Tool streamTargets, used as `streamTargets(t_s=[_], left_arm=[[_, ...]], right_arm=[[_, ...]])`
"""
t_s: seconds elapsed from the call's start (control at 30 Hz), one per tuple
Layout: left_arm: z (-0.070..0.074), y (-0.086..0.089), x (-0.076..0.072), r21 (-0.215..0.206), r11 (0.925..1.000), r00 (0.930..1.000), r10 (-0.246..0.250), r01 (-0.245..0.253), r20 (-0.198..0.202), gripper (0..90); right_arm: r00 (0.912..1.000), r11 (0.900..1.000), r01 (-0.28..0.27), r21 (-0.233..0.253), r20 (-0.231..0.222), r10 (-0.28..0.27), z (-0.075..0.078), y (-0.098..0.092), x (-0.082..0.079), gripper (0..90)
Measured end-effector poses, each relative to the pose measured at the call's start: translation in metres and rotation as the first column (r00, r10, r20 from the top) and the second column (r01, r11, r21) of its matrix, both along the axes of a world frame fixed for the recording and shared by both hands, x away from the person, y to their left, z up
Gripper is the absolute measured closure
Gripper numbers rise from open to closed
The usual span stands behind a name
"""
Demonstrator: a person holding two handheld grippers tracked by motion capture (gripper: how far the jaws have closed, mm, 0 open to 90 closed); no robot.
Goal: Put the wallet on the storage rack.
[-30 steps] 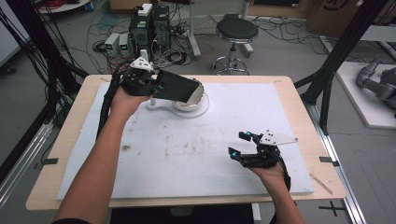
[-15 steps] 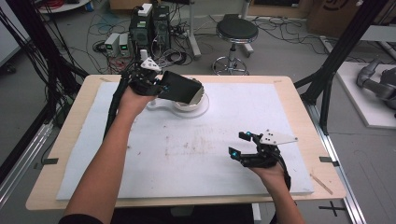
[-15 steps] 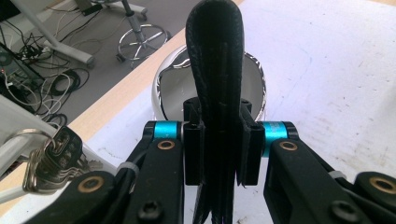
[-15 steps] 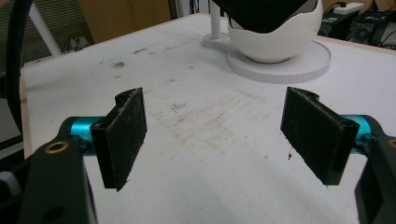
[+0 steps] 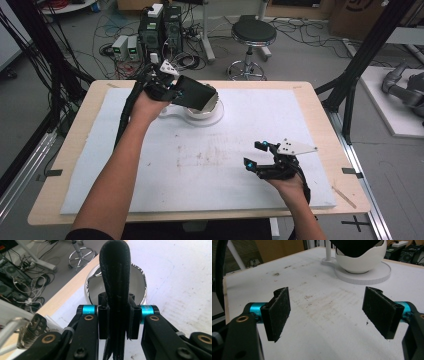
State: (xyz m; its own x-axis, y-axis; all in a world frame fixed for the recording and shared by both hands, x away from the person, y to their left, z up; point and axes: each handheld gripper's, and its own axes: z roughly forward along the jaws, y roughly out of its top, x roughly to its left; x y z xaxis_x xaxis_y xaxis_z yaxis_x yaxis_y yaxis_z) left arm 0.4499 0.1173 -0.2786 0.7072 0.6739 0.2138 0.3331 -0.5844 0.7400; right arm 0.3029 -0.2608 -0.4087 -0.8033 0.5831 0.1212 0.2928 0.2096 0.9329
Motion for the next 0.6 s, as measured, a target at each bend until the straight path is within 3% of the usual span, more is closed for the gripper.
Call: streamTargets(t_s=[0.17, 0.4, 0.6], left_arm=[[0.004, -0.006, 0.001, 0.031, 0.9994, 0.9999, 0.017, -0.017, 0.004, 76.2], [-0.004, -0.019, 0.008, 0.053, 0.9984, 0.9997, 0.023, -0.023, -0.01, 76.2], [-0.005, -0.012, 0.014, 0.03, 0.9987, 0.999, 0.041, -0.041, -0.014, 73.7]], right_arm=[[1.0, 1.0, -0.001, -0.002, 0.003, 0.001, 0.0, 0.0, 0.0, 23.0], [1.0, 1.0, -0.004, 0.001, 0.003, 0.004, 0.0, 0.0, 0.0, 23.0], [1.0, 1.0, -0.009, -0.001, -0.001, 0.009, -0.001, 0.001, 0.001, 22.9]])
